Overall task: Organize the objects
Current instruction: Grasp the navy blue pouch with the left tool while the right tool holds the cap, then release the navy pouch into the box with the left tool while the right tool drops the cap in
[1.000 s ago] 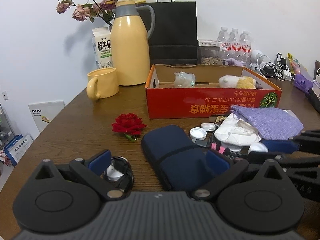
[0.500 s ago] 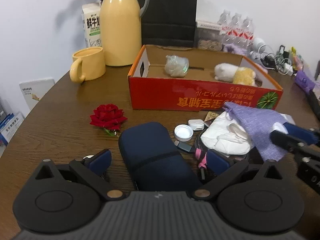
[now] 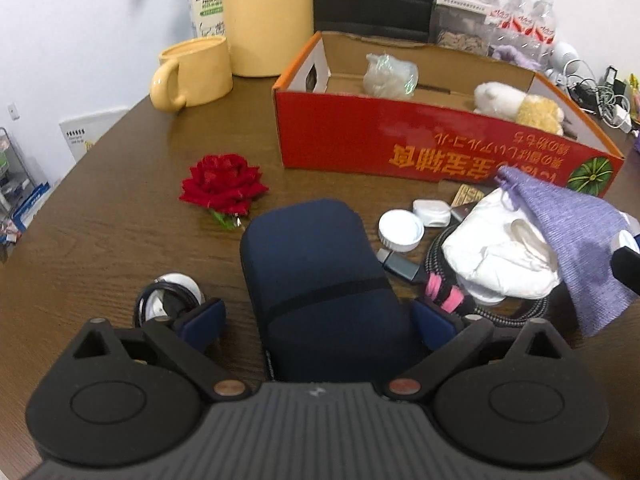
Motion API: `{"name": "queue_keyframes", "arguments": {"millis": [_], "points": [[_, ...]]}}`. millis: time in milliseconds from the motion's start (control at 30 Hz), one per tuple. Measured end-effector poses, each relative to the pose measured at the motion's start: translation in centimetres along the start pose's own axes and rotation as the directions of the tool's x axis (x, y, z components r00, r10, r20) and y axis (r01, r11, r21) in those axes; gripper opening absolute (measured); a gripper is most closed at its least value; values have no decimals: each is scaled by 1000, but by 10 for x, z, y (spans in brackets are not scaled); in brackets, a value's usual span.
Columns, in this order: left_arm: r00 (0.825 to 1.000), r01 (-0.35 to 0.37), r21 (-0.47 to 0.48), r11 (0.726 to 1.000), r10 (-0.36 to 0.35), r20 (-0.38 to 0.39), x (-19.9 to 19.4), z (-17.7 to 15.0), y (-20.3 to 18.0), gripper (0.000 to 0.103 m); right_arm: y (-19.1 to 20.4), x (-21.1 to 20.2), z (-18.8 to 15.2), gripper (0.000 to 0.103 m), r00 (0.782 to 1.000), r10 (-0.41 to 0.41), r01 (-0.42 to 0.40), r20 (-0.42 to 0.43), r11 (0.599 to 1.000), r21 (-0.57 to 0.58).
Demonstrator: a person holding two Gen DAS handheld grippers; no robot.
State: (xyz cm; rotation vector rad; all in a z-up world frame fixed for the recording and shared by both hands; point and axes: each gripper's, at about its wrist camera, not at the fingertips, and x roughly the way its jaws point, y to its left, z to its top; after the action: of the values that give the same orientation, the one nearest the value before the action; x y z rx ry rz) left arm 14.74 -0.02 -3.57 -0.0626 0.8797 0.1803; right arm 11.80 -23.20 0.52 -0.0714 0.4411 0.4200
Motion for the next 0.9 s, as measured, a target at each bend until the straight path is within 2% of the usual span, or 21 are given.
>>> {"name": "queue_keyframes", "arguments": {"millis": [100,167,367,700,900], "points": [[1000,3,-18,1000,-3,15,0,-2,0,93,0,0,-1,27,1000,1,-1,-1,1000,0],[999,7,-21,1000,-6,35,-4,-3,-1,79,0,0,-1,27,1000,1,-1,-2,1000,0],[998,24,-20,1000,-22,65,-10,-6,1,69,0,0,-2,27,1000,2,-2,-5,1000,-1],[992,50,-28,998,-47,116,-23,-9,11,66,3,-1,-3,27,1000,3,-3,-7,1000,-6],[972,79,5,997,-78,223,-50,-3,12,65,6,0,4,27,1000,13,-12,10,1000,-12]]}}
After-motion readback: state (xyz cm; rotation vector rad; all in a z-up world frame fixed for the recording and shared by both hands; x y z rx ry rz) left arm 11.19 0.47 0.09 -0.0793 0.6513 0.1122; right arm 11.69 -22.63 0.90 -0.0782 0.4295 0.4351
